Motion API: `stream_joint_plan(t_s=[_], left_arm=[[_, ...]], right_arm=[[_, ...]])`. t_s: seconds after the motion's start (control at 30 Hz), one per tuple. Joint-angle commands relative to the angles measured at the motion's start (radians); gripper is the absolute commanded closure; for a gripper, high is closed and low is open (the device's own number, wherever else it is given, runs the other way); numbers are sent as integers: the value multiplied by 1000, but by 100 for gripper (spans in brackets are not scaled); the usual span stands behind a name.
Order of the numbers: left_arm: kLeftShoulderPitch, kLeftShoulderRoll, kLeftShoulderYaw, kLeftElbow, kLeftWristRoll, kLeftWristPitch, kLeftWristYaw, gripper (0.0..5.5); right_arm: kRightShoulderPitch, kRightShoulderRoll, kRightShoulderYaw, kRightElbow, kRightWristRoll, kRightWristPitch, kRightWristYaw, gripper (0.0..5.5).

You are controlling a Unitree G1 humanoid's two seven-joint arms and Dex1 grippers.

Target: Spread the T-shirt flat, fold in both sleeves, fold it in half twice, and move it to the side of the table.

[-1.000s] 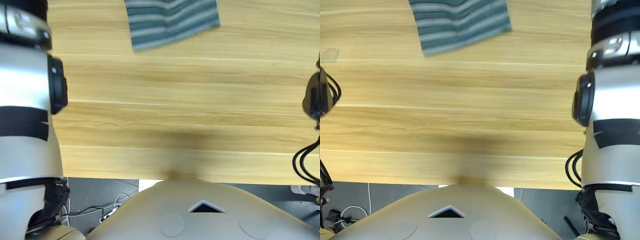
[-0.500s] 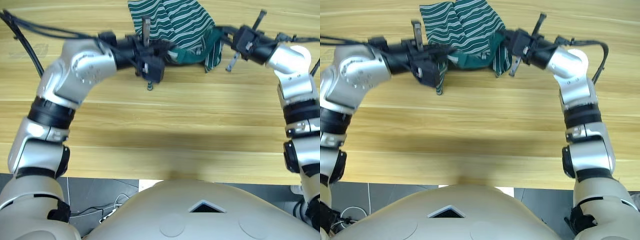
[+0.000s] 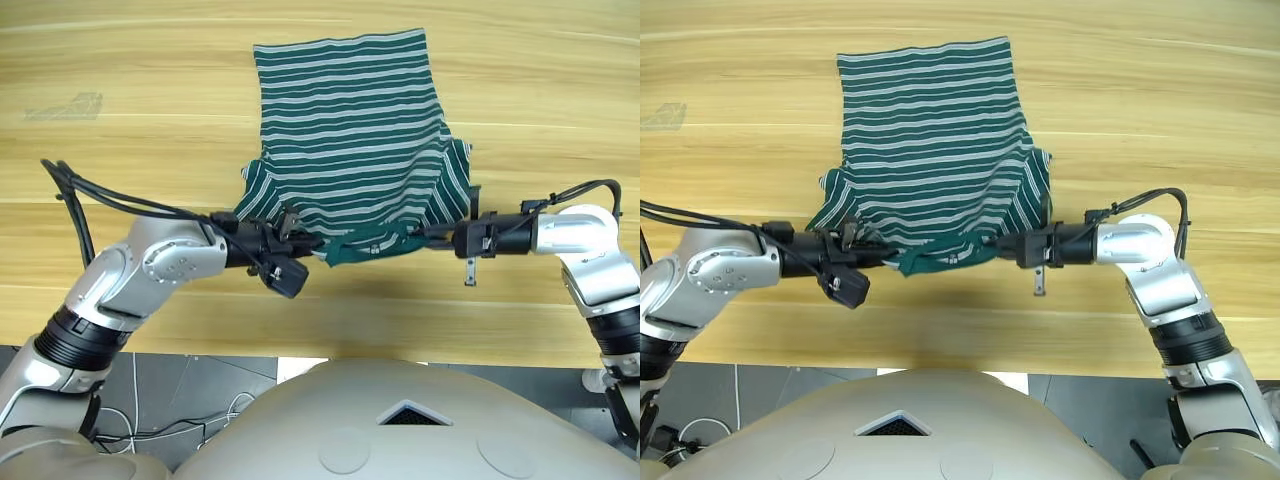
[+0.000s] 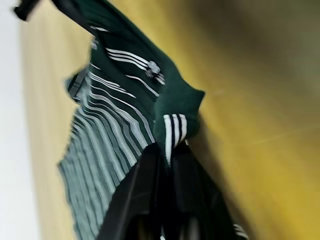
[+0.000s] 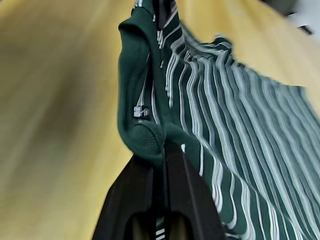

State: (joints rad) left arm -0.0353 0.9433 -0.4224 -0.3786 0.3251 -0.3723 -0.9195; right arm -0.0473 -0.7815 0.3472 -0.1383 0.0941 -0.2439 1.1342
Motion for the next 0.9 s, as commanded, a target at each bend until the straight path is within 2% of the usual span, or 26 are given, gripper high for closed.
stream_joint_plan(t_s=[0.03, 0.23, 0.4, 0.43, 0.5, 0.7, 0.83, 0.9], left_arm=[[61, 48, -6, -28, 26, 9, -54, 451], [94, 39, -1, -24, 44, 7, -61, 368], [68, 44, 87, 41, 40, 8, -8, 295], [66, 29, 105, 35, 23, 4, 11, 276], [65, 20, 143, 14, -54, 35, 4, 260], [119, 70, 264, -72, -443, 214, -135, 260], [145, 69, 301, -114, -537, 275, -163, 260], [133, 54, 321, -91, -505, 270, -133, 260]], right_arm=[[33, -31, 16, -125, 21, 55, 38, 550], [27, -30, -9, -85, -20, 44, 12, 550], [30, -2, -74, -103, 142, 147, 26, 550], [43, 1, -87, -118, 188, 178, 29, 515], [66, -7, -117, -153, 297, 265, 48, 486], [82, -60, -266, -236, 654, 532, 130, 375], [114, -48, -285, -198, 583, 498, 116, 304], [127, -56, -277, -136, 444, 403, 87, 274]])
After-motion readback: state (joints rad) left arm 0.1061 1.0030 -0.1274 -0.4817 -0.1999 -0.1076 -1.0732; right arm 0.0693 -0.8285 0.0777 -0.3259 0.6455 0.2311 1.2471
